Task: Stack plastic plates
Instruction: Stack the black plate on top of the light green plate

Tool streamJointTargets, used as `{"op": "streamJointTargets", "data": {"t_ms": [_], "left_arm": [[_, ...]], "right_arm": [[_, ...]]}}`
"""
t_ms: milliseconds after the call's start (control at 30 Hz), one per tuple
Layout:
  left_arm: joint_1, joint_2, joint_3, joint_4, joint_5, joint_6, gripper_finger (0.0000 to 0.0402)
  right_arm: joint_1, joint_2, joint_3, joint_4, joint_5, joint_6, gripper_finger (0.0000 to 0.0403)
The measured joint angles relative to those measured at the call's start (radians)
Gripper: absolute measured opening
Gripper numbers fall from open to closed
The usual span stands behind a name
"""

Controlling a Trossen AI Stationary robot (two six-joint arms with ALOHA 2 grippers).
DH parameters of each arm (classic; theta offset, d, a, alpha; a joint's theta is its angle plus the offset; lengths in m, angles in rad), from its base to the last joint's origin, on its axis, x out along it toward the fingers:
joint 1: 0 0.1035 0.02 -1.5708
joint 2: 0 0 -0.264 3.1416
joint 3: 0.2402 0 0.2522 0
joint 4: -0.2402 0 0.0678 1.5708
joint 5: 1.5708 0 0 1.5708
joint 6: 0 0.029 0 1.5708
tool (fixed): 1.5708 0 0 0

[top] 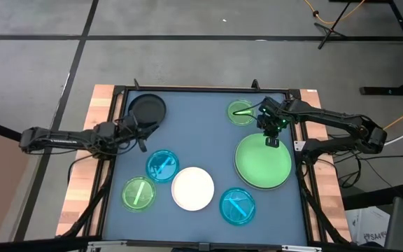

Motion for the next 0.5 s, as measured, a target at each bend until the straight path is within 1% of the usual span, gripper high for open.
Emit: {"op": "streamJointTargets", "data": {"t_ms": [200,500], "left_arm": [[0.011,0.111,0.078,-0.005,-0.003,-0.007,0.0089],[0.092,0.278,0.192,-0.016,0.014,-0.026,0.0089]], "right_arm": [[0.0,0.0,0.0,0.0,0.0,0.0,0.006],[0.0,0.0,0.0,0.0,0.0,0.0,0.006]]}}
